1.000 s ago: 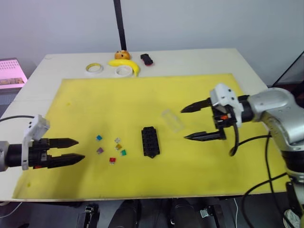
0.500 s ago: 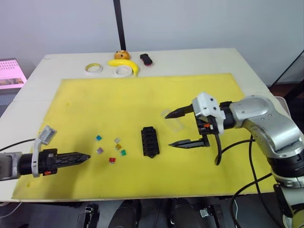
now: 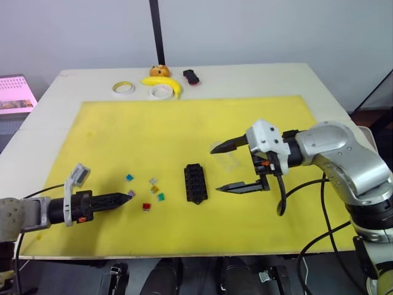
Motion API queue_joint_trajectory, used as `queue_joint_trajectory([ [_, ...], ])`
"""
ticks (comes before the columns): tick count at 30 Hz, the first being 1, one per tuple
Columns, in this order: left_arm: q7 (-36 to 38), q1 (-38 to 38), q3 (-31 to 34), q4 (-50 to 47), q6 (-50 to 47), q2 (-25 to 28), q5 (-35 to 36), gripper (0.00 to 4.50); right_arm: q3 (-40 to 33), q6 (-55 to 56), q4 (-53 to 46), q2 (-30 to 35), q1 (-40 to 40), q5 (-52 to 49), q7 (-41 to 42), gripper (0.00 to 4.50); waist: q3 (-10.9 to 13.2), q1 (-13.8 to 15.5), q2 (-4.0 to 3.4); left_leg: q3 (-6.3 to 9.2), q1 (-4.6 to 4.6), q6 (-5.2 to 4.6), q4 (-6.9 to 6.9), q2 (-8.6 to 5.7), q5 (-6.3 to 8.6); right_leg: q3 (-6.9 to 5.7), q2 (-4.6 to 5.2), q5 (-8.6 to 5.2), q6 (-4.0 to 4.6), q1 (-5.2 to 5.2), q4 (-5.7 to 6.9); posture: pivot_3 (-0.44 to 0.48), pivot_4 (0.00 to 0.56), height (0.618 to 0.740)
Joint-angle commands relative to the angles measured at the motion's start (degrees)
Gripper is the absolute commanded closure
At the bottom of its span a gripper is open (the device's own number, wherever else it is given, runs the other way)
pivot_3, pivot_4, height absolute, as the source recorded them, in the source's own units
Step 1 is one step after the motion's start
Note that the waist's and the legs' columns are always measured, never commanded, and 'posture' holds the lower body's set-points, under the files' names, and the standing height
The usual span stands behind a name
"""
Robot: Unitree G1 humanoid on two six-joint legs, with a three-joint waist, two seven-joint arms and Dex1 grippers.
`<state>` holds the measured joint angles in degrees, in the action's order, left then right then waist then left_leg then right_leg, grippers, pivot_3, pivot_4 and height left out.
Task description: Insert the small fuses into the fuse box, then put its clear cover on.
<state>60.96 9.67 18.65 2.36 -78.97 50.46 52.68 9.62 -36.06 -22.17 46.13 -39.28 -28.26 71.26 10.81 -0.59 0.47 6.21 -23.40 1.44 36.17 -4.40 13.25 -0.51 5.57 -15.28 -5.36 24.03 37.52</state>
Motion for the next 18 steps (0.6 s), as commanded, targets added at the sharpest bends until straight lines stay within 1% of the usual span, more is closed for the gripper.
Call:
queue_joint_trajectory([
  [1,-1.42,0.54,-0.8,1.49,0.71,-1.04,-0.53,0.03,-0.27,1.1,-0.79,0.24,-1.43,0.32,0.07,0.0,0.0,-0.08,-0.01,0.0,0.0,0.0,0.0,0.0,0.0,0.0,0.0,0.0,0.0,0.0,0.0,0.0,0.15,0.74],
  [13,-4.83,2.0,0.14,3.25,2.21,-5.99,-0.37,0.03,0.42,0.87,-0.98,-0.09,-1.81,0.56,-0.34,0.0,-0.06,0.67,-0.1,0.01,0.03,0.0,0.04,-0.03,-0.01,0.0,0.02,0.01,-0.01,-0.06,0.0,0.0,0.15,0.74],
  [18,-5.04,2.05,-0.02,3.59,3.01,-6.77,-0.66,0.03,0.46,0.68,-1.29,0.0,-1.79,0.38,-0.46,0.0,-0.06,1.43,-0.09,0.02,0.03,0.0,0.07,-0.05,-0.01,0.0,0.03,0.01,-0.01,-0.1,-0.01,0.0,0.15,0.74],
])
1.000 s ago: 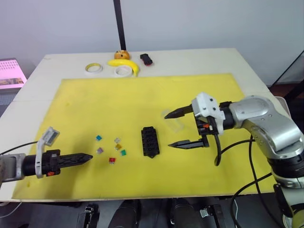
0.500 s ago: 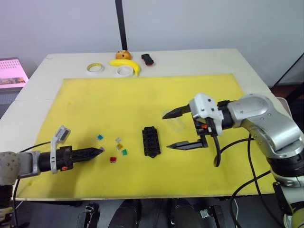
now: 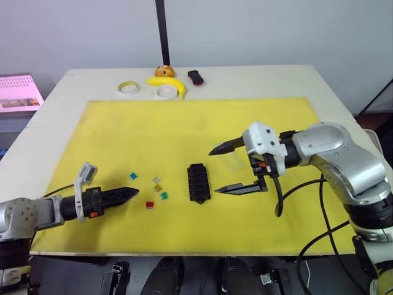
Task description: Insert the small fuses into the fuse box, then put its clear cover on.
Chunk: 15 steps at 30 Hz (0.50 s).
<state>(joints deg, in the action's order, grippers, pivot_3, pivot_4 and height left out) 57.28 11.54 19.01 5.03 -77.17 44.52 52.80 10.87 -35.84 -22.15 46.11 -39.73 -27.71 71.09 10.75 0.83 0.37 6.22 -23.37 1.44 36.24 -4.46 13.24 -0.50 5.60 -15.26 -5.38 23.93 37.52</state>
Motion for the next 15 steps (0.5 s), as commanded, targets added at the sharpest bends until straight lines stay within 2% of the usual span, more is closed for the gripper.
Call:
queue_joint_trajectory([
  [1,-1.29,0.13,-0.43,1.16,1.49,-0.84,-0.91,0.03,-0.79,0.43,-1.39,0.04,-1.31,-0.22,-0.31,0.0,0.0,-0.02,0.0,0.0,0.0,0.0,0.0,-0.01,0.0,0.0,0.0,0.0,0.0,-0.01,-0.01,0.0,0.15,0.74],
  [4,-1.07,-0.13,-0.54,1.67,2.16,-0.8,-1.14,0.87,-0.82,0.32,-1.63,0.05,-1.19,-0.34,-0.41,0.0,0.0,-0.12,0.0,0.0,0.01,0.0,-0.01,0.0,0.0,0.0,0.0,0.0,0.0,0.0,-0.01,0.0,0.15,0.74],
  [10,-0.61,-0.56,-1.02,2.51,3.73,-0.76,-1.94,4.12,-0.52,0.18,-1.78,-0.16,-1.27,-0.41,-0.67,0.0,0.01,-0.3,0.02,0.0,0.0,0.0,-0.02,0.0,0.0,0.0,-0.01,0.0,0.0,0.04,-0.01,0.0,0.15,0.74],
  [11,-0.5,-0.64,-1.13,2.63,3.93,-0.69,-2.07,4.4,-0.48,0.15,-1.76,-0.19,-1.34,-0.44,-0.66,0.0,0.0,-0.36,0.02,0.0,0.0,0.0,-0.02,0.01,0.0,0.0,-0.01,0.0,0.0,0.04,-0.01,0.0,0.15,0.74],
  [15,0.12,-1.12,-1.82,3.24,5.04,-0.29,-2.99,4.4,-0.31,0.11,-1.65,-0.37,-1.57,-0.4,-0.75,0.0,0.0,-0.54,0.02,0.0,0.0,0.01,-0.03,0.02,0.0,0.0,-0.02,0.01,0.01,0.05,-0.01,0.0,0.15,0.74],
])
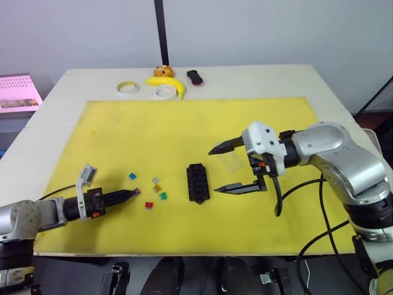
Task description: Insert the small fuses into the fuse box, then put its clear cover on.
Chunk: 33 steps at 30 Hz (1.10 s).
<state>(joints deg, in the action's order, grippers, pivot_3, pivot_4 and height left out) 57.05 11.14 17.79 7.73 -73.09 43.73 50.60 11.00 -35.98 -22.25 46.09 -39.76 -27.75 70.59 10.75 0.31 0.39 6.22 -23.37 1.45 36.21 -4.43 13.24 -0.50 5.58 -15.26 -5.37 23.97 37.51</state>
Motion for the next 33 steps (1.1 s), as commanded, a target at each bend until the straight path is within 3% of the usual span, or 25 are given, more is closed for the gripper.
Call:
queue_joint_trajectory([
  [1,0.52,-0.72,-0.74,0.72,1.2,0.58,-0.94,4.4,-0.4,0.22,-1.44,-0.4,-1.65,-0.36,-0.26,0.0,0.0,-0.02,0.0,0.0,0.0,0.0,0.0,0.0,0.0,0.0,0.0,0.0,0.0,0.0,0.0,0.0,0.15,0.74],
  [7,1.29,-0.53,-0.2,1.89,2.43,1.33,-1.19,4.4,0.25,0.38,-1.22,-0.74,-1.89,-0.04,-0.54,0.0,0.0,-0.06,0.0,0.0,0.0,0.0,-0.01,0.0,0.0,0.0,0.0,0.0,0.0,0.01,0.0,0.0,0.15,0.74],
  [14,0.74,-0.17,5.74,-4.58,-0.29,1.8,4.47,4.4,-0.19,-1.29,-1.97,-0.67,-1.34,-1.66,-1.01,0.0,0.01,-0.19,0.03,0.01,-0.02,0.01,-0.01,0.03,-0.01,0.0,-0.01,0.01,0.01,0.04,0.0,0.0,0.15,0.74],
  [21,-3.77,3.24,9.27,-16.73,-2.99,-0.5,13.81,4.4,-3.53,-20.01,-0.81,-7.39,-2.69,-11.43,-12.18,0.0,0.01,-0.88,0.1,0.03,-0.04,0.01,-0.01,0.03,-0.01,0.01,0.0,0.02,0.03,0.04,0.0,0.0,0.15,0.74],
  [27,-10.75,13.91,6.96,-22.14,-2.2,-5.04,21.62,4.4,-10.43,-33.42,1.89,-15.48,-5.24,-21.42,-21.65,0.0,0.01,-0.96,0.11,0.03,-0.04,0.04,-0.01,0.03,-0.03,0.01,-0.03,0.05,0.05,0.05,0.01,0.0,0.15,0.74],
  [33,-12.78,18.57,3.24,-23.41,-0.41,-6.55,24.17,4.4,-15.08,-40.11,2.67,-20.33,-7.36,-28.31,-28.38,0.0,0.01,-1.36,0.11,-0.01,-0.03,0.06,-0.02,0.03,-0.05,0.05,-0.08,0.07,0.05,0.1,0.07,0.0,0.15,0.74],
])
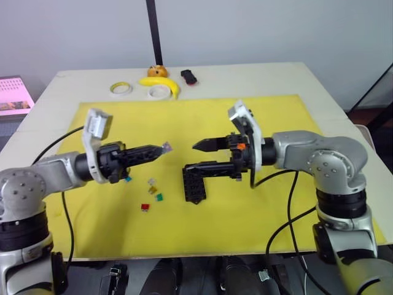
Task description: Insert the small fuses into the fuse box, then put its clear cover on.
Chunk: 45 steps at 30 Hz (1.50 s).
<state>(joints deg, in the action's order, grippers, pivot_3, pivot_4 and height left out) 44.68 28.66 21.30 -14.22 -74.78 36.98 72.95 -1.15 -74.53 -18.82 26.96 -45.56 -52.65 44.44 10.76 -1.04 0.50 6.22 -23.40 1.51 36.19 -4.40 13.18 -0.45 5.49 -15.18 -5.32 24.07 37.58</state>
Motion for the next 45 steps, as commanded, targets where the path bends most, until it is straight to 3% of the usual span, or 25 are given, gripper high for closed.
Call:
queue_joint_trajectory([
  [1,-0.58,1.24,-0.64,-1.28,1.55,0.15,2.09,4.46,-3.32,-1.9,-0.81,-1.6,-1.65,-4.19,-2.96,0.26,0.0,-0.02,0.0,0.0,0.0,0.0,0.0,0.0,0.0,0.0,-0.01,0.0,0.0,0.01,0.01,0.0,0.15,0.74],
  [3,-0.75,1.17,-0.97,-1.1,1.91,0.11,2.57,4.5,-3.54,-2.26,-1.41,-1.95,-1.49,-5.19,-4.17,0.79,0.0,0.07,0.0,-0.01,0.0,0.0,0.0,0.0,0.0,0.01,-0.02,0.0,0.0,0.01,0.02,0.0,0.15,0.74],
  [5,-0.65,0.96,-1.46,-1.2,2.44,0.26,2.42,4.5,-3.72,-2.55,-1.65,-2.22,-1.46,-6.14,-5.18,1.77,0.0,0.09,0.0,-0.02,-0.01,-0.01,0.01,0.0,0.0,0.01,-0.02,0.0,0.0,0.01,0.02,0.0,0.15,0.74],
  [20,-1.57,0.17,-3.72,-1.64,5.96,0.0,3.07,4.5,-3.45,-2.54,-1.24,-2.69,-2.21,-11.26,-8.95,1.77,0.0,0.01,0.0,-0.03,0.0,-0.01,0.0,0.01,-0.01,0.02,-0.05,0.0,0.0,0.01,0.02,0.0,0.15,0.74],
  [24,-1.57,-0.16,-3.97,-1.69,6.28,0.22,3.14,4.5,-3.32,-2.49,-1.09,-2.61,-2.34,-12.24,-9.61,3.45,0.0,0.07,0.0,-0.03,0.0,-0.01,0.01,0.01,-0.01,0.02,-0.06,0.0,0.0,0.01,0.02,0.0,0.15,0.74],
  [45,-0.57,-1.46,-5.82,-2.43,8.24,1.51,2.91,4.5,-2.88,-2.14,-0.26,-2.25,-3.01,-12.93,-10.38,3.45,0.0,0.04,0.0,-0.04,0.0,-0.01,-0.01,0.01,-0.01,0.03,-0.06,0.0,0.0,0.02,0.01,0.0,0.15,0.74],
])
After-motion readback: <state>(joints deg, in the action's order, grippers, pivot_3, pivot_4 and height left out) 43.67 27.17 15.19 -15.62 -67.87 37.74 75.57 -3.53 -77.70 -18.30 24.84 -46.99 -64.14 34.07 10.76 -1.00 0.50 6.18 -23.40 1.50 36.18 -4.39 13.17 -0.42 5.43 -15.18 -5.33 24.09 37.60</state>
